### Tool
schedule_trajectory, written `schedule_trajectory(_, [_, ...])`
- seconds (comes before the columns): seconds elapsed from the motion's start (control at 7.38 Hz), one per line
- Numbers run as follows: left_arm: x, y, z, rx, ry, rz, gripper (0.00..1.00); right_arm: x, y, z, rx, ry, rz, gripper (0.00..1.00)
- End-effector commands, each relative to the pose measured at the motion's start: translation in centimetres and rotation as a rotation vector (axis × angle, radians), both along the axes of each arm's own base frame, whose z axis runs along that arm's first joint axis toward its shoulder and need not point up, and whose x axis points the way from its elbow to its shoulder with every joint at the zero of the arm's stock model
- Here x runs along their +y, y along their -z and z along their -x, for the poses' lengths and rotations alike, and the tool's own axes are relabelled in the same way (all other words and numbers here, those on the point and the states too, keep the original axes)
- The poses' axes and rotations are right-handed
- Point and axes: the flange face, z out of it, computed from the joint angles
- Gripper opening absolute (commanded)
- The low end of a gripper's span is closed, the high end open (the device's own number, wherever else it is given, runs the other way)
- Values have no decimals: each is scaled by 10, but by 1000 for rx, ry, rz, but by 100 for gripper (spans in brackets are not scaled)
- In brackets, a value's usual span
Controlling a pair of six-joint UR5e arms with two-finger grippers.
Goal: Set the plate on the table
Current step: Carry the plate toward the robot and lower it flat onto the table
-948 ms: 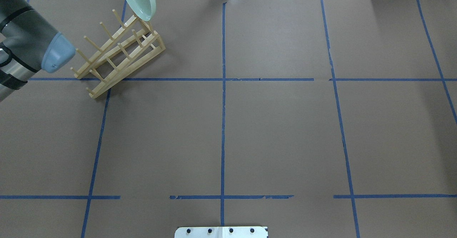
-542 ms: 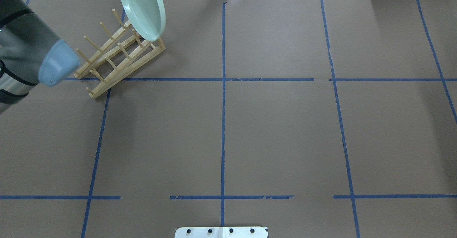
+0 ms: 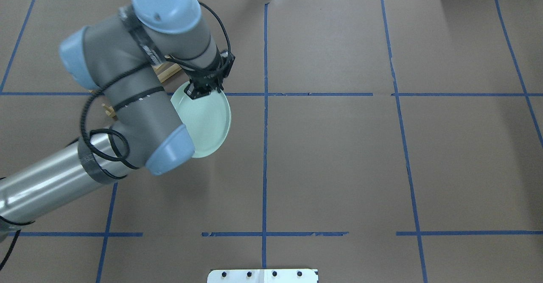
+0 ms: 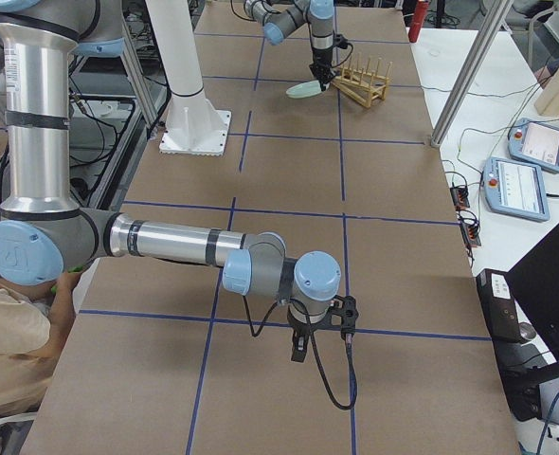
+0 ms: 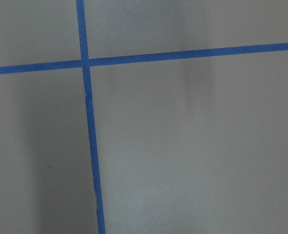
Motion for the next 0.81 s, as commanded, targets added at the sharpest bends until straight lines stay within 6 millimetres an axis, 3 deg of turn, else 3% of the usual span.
schedule_trajectory(0.0, [25,-35,-92,-202,-163,35,0,0,0,0,0,0,0,100])
schedule_trajectory(0.27, [35,-48,-100,-238,-181,45,0,0,0,0,0,0,0,100])
schedule_trajectory(0.54, [40,-47,-102,-249,-176,12,100,0,0,0,0,0,0,100])
schedule_trajectory(0.68, [38,-39,-96,-241,-227,-49,100,0,0,0,0,0,0,100])
